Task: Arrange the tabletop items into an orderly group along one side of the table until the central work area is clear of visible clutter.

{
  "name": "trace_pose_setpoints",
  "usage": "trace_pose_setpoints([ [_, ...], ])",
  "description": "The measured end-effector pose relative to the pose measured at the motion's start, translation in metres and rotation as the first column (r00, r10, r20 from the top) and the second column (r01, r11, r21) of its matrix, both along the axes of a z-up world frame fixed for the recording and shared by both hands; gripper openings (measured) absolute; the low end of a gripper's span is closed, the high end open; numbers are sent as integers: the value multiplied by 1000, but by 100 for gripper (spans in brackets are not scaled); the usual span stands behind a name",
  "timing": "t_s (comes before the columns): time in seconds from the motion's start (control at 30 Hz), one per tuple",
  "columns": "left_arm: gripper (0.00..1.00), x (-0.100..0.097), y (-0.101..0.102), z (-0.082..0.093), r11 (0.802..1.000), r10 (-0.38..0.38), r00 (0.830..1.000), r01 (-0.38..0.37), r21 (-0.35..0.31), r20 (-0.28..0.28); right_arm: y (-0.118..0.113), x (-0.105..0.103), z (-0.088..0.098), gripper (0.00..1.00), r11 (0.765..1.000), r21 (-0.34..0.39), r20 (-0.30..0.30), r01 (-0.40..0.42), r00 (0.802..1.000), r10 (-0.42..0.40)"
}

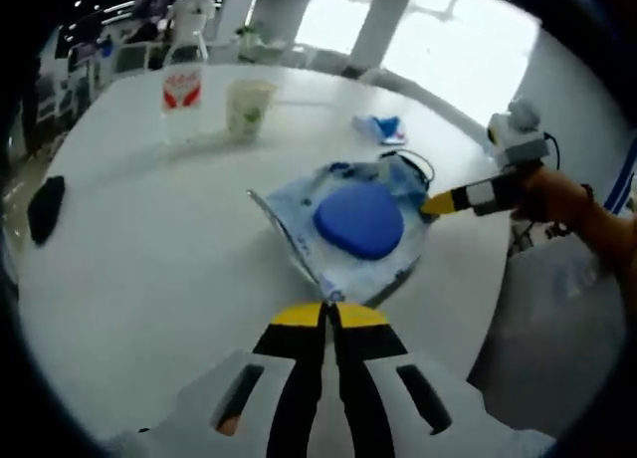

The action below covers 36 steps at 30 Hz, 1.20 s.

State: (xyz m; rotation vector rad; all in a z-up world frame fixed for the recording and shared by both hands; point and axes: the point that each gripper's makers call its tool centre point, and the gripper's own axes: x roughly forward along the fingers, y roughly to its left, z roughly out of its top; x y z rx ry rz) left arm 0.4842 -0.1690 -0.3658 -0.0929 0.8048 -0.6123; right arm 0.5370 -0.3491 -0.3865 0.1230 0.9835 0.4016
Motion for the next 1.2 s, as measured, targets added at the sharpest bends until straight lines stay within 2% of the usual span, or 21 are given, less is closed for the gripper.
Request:
trace_pose_setpoints([
  [0.4,2,-3,2,-13,999,8,999,-5,41,-53,0,1,-6,2,1000,17,-13,10,1000,-9],
  [0.53,4,-2,4,-14,998,2,999,2,68,-50,-3,3,-7,6,1000,8,-7,16,1000,-16],
  [0.67,11,1,9,-13,994,12,999,-8,111,-37,-7,4,-3,12,1000,3,-1,18,1000,-18],
  [0.87,19,2,10,-15,995,28,998,-22,93,-64,-6,-1,-4,16,1000,6,-21,-8,1000,8],
  [1.1,14,3,8,-18,995,13,997,-5,103,-75,-4,-3,-6,12,1000,1,-28,-27,999,27],
  [1.2,8,4,7,-19,995,11,997,-3,100,-79,-4,-4,-6,10,1000,5,-30,-29,999,29],
])
